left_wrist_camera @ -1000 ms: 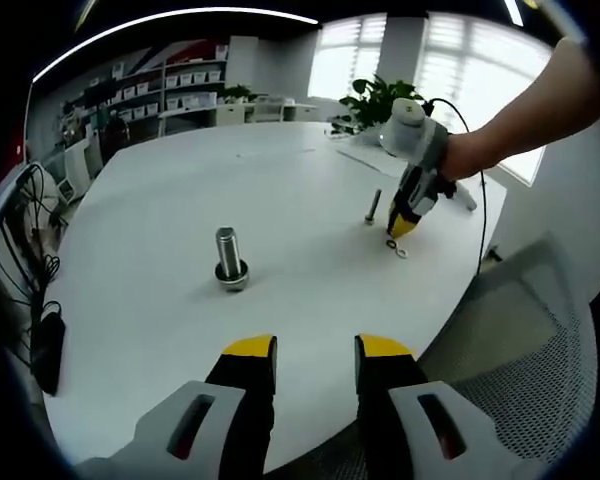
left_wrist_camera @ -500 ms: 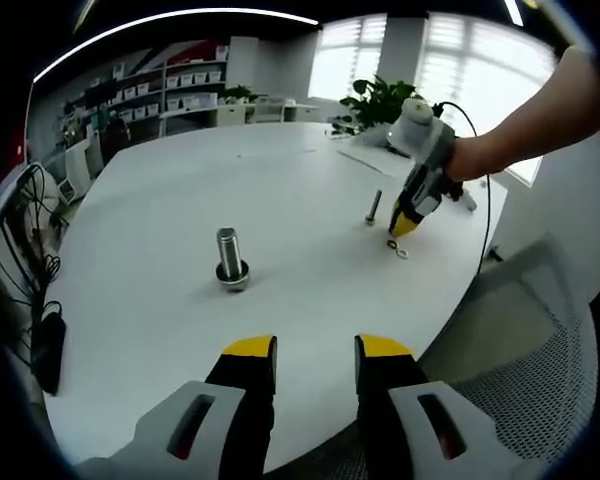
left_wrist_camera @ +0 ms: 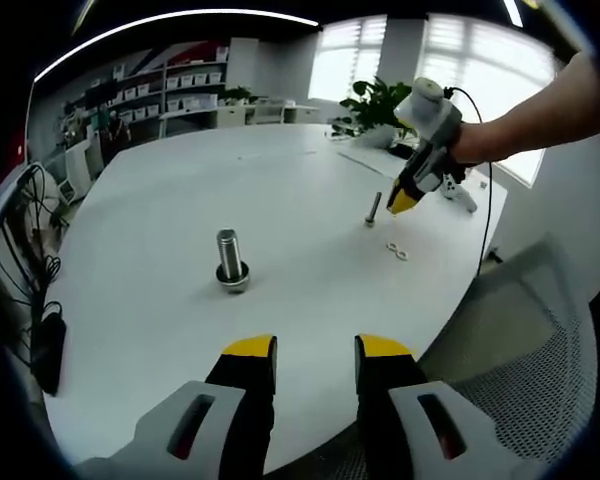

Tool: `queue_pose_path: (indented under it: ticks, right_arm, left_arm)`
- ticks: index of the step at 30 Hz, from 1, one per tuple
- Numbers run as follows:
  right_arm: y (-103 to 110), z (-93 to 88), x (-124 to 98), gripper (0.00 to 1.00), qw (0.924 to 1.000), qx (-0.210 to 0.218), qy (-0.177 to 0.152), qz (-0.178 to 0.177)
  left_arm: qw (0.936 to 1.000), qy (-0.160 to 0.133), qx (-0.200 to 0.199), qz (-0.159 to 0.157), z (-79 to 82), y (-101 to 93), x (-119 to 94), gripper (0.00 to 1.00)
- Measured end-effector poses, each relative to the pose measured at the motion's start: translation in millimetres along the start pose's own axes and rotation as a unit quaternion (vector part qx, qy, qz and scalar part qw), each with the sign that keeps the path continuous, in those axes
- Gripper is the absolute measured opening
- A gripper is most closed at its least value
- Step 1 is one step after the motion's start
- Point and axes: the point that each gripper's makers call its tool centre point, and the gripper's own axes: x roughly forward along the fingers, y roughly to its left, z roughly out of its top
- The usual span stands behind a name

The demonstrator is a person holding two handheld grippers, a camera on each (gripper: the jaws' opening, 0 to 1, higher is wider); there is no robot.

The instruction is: Place the washer onto the threaded stud by aligning its center hole with the stud, sliding it down to the base, and recovering from edge contact or off-axis alignment until the washer reaches the visible bottom stop.

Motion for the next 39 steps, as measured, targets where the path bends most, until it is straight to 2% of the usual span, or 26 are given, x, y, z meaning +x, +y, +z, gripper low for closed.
queue_pose_path:
  ticks: [5,9,19,39]
  right_arm:
    - [-1.3,13.0,-9.3,0.14,0.9996,-0.022,-0.016,-0.006]
    - [-2.5,12.6,-10.8,0.14,0.9996,-0.027,-0.01,-0.008]
    - [-0.9,22.7,-9.6,0.14,0.9989,-0.042,-0.022,-0.008]
    - [0.4,13.9,17.4,0.14,0.9971,-0.072,0.024,0.005]
  left_arm:
    - [1.0,-0.001,-0.001,-0.001,0.7,-0.4,-0.2,0.29]
    - [1.0,-0.001,0.0,0.0,0.7,-0.1,-0.4,0.29]
    - [1.0,-0.002,-0.001,0.002,0.8,0.9,-0.7,0.29]
    - [1.0,0.001,-0.002,0.003,-0.1,1.7,-0.1,0.29]
